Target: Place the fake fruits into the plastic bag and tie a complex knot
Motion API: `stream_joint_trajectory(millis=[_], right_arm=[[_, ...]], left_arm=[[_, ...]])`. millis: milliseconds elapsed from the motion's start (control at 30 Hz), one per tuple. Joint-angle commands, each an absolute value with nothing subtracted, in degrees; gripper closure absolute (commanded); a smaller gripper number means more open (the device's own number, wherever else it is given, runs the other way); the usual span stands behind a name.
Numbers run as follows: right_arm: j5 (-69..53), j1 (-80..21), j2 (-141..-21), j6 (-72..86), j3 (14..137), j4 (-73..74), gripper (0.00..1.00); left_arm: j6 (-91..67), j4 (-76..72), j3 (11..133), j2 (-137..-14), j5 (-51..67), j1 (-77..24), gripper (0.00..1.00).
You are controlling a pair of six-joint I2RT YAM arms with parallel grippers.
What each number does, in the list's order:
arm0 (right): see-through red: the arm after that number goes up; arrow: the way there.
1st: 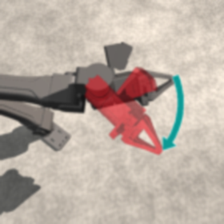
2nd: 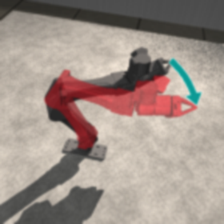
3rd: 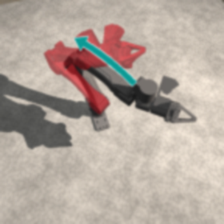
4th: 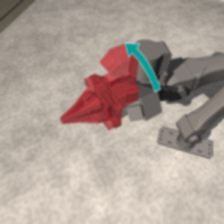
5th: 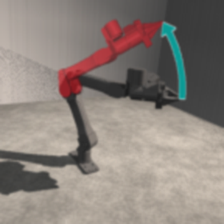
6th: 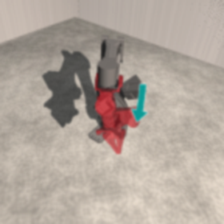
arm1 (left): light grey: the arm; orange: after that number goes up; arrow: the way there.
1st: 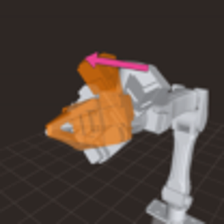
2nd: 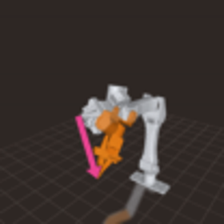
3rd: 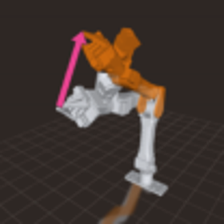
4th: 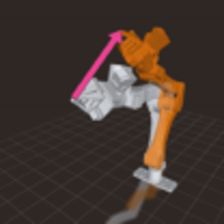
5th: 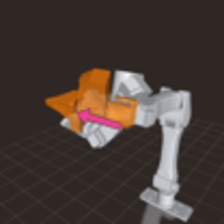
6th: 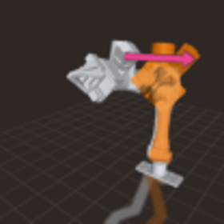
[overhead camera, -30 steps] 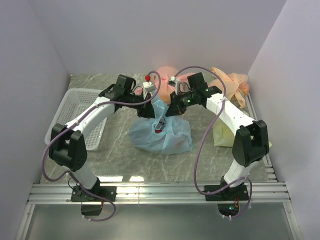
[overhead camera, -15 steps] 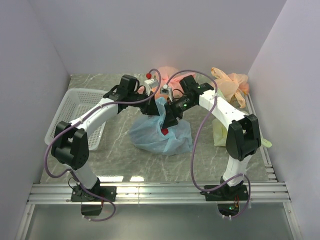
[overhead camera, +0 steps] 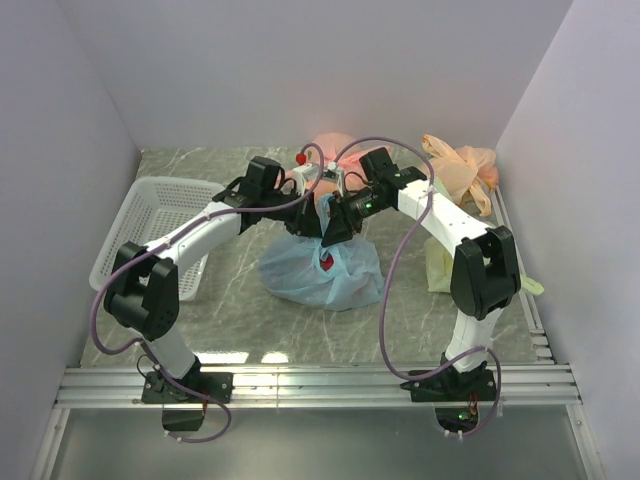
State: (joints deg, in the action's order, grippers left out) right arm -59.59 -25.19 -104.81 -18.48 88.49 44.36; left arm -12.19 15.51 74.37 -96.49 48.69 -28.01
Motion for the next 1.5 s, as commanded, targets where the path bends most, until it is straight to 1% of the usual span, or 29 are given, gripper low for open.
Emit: stream_joint_trajectory(millis=[0,33,67,100,133,167,233,267,333,367,433,533,567,633,667,700,767,867,1033,1100,1200,1333,1467], right_arm=[[-61.09,-25.4,-103.98,-18.72,88.07,42.8,0.61],[-61.0,-25.4,-103.97,-18.72,87.98,42.54,0.66],[-60.82,-25.4,-103.89,-18.37,87.89,42.37,0.75],[-60.73,-25.49,-103.97,-18.02,87.8,41.67,0.8],[-60.56,-25.31,-104.06,-17.93,87.89,41.75,0.95],[-60.47,-25.31,-104.15,-17.84,87.89,41.49,1.0],[-60.12,-25.31,-103.98,-18.72,87.89,42.27,1.0],[-60.03,-25.4,-103.8,-19.07,87.28,42.36,1.0],[-59.68,-24.7,-103.1,-19.16,86.75,42.19,1.0],[-59.76,-24.52,-102.83,-19.16,85.96,41.84,1.0],[-60.2,-24.08,-102.22,-19.94,85.52,41.83,1.0],[-61.08,-24.08,-101.43,-22.49,85.69,42.45,1.0],[-61.61,-24.08,-101.34,-23.2,85.87,42.63,1.0],[-62.57,-24.08,-100.99,-25.91,86.13,43.33,1.0],[-63.36,-24.26,-100.99,-26.62,86.39,43.42,1.0],[-63.46,-24.34,-100.99,-27.33,86.57,43.77,1.0],[-63.63,-24.61,-101.51,-30.4,87.97,45.25,1.0],[-63.46,-25.13,-102.48,-35.32,90.52,49.12,1.0],[-60.91,-26.98,-102.22,-42.18,91.49,53.17,1.0],[-60.65,-27.25,-102.13,-42.63,91.58,53.44,1.0],[-60.56,-27.33,-102.22,-42.28,92.02,53.44,1.0],[-60.03,-27.34,-102.3,-41.66,92.37,53.0,1.0],[-59.68,-27.33,-102.39,-41.4,92.46,52.74,1.0]], left_arm=[[-13.71,14.32,77.6,-95.62,48.51,-28.21,0.99],[-14.23,14.33,77.69,-95.62,48.6,-28.21,0.99],[-14.67,14.07,77.52,-95.36,48.86,-28.21,0.99],[-14.76,13.89,77.52,-95.27,49.04,-28.13,0.99],[-15.03,14.06,77.52,-95.36,49.13,-28.21,0.99],[-15.03,14.41,77.52,-95.19,48.96,-28.04,0.98],[-13.02,17.55,78.31,-94.66,47.99,-27.52,0.94],[-12.31,18.45,78.75,-94.31,47.47,-27.16,0.87],[-10.47,20.12,79.36,-93.34,46.85,-24.89,0.81],[-9.85,21.78,80.15,-92.38,47.02,-24.0,0.77],[-7.66,24.16,81.21,-90.98,49.12,-20.5,0.73],[-5.19,27.33,83.4,-88.78,50.01,-14.88,0.53],[-5.01,27.42,84.1,-88.51,49.31,-13.64,0.39],[-3.97,27.86,84.81,-88.5,49.04,-10.92,0.27],[-3.43,28.38,85.95,-89.55,48.87,-10.64,0.15],[-3.43,28.65,86.39,-90.34,48.69,-10.46,0.1],[-6.14,27.95,87.01,-93.14,48.43,-10.46,0.09],[-12.9,26.46,88.41,-97.72,46.94,-10.63,0.1],[-18.89,22.43,90.62,-103.0,48.78,-11.25,0.12],[-19.16,22.76,91.49,-104.15,49.65,-11.86,0.15],[-18.99,24.43,92.2,-106.25,54.38,-12.66,0.28],[-19.33,26.01,91.23,-107.75,60.27,-12.74,0.42],[-18.2,27.33,89.74,-107.32,63.54,-12.74,0.44]])
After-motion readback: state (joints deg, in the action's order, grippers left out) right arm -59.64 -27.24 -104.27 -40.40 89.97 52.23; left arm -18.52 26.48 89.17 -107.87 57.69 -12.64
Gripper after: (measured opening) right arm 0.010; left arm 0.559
